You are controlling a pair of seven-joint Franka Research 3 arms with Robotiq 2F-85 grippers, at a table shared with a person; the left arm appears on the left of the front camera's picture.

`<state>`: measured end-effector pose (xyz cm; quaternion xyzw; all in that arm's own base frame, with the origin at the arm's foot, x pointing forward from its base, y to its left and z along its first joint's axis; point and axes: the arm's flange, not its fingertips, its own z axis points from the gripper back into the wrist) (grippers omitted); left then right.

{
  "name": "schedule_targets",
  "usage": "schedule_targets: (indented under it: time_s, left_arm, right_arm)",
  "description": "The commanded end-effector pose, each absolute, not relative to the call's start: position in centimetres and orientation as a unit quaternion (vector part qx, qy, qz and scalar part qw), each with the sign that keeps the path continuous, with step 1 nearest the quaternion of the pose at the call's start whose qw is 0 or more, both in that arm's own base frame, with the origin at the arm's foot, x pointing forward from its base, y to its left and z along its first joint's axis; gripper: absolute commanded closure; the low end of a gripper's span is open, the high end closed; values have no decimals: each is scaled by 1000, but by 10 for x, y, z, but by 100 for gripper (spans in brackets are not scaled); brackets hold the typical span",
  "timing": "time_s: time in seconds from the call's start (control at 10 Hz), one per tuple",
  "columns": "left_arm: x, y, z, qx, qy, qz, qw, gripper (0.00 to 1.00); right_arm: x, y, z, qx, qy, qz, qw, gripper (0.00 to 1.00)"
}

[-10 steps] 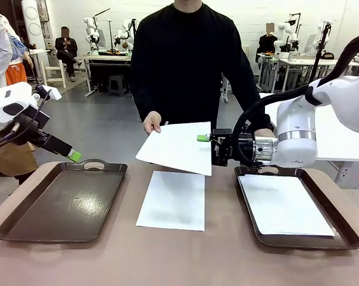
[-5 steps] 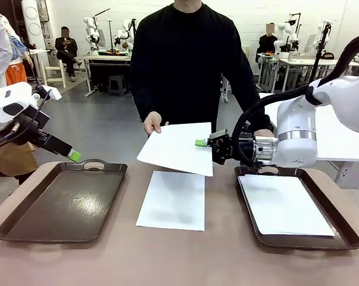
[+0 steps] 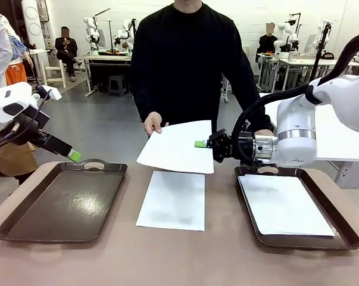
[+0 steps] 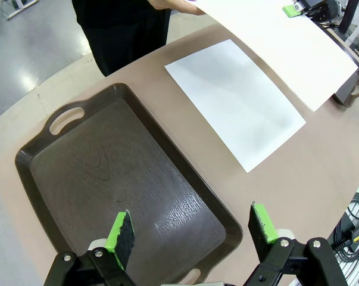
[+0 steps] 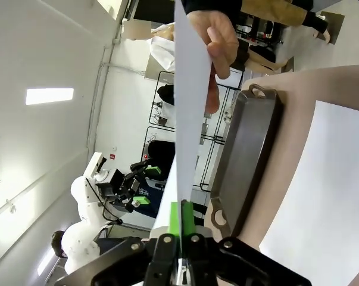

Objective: Sort the A4 documents.
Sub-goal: Receive the A4 Paper.

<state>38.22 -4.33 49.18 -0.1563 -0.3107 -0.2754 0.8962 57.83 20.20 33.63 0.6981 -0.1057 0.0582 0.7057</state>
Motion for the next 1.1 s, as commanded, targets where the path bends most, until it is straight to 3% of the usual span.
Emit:
schedule_targets:
  time_s: [0.0, 1.0]
  left_arm:
    - [383, -41, 490, -161, -311, -275, 895, 0]
    - [383, -41, 490, -161, -311, -275, 895, 0]
  right_arm:
    - [583, 207, 336, 710, -108, 50, 694, 100]
    - [578, 202, 336, 699, -105, 59, 705, 100]
